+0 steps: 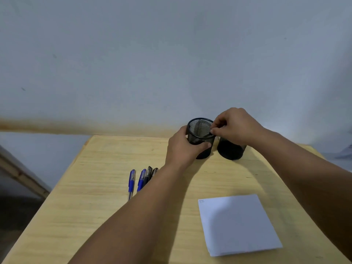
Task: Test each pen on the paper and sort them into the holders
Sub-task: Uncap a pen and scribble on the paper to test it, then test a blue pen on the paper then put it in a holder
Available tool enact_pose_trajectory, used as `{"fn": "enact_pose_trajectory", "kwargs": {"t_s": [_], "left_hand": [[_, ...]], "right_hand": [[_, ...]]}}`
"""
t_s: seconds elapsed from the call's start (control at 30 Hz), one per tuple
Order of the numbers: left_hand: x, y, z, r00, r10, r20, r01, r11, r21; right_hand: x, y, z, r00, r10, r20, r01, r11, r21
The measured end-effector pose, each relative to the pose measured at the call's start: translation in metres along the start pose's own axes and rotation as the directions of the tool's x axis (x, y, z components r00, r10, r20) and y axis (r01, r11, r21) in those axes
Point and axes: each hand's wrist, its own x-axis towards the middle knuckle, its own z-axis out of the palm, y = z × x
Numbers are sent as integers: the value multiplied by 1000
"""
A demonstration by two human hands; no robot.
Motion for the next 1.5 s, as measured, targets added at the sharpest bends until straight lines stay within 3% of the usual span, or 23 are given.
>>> {"fn": "enact_pose_trajectory", "kwargs": {"t_s": [0.33, 0.5, 0.6, 0.73, 0.97, 1.3, 1.5], "left_hand": [[-4, -2, -12, 999, 27, 43, -31, 995, 100], [-17, -3, -49, 991, -30, 127, -2, 970, 242], [-33, -8, -78, 990, -42, 135, -7, 938, 347], [-55, -20, -110, 992, -98, 76, 56, 903, 426], [-85, -52, -136, 976, -187, -111, 217, 843, 492], [-91, -57, -153, 957, -237, -165, 287, 843, 455], [-98, -55, -164, 938, -264, -226, 312, 926, 211]], "right_hand": [[14, -3, 17, 999, -27, 39, 31, 993, -110], [-6, -7, 17, 984, -45, -173, 29, 995, -92], [-28, -18, 26, 963, -38, -266, 57, 996, 65], [-60, -41, 58, 990, -4, -139, 44, 957, 288], [-102, -84, 122, 990, -26, 135, -19, 948, 317], [-114, -134, 147, 985, -45, 168, -13, 944, 330], [-118, -145, 154, 985, -22, 173, -48, 920, 390]]}}
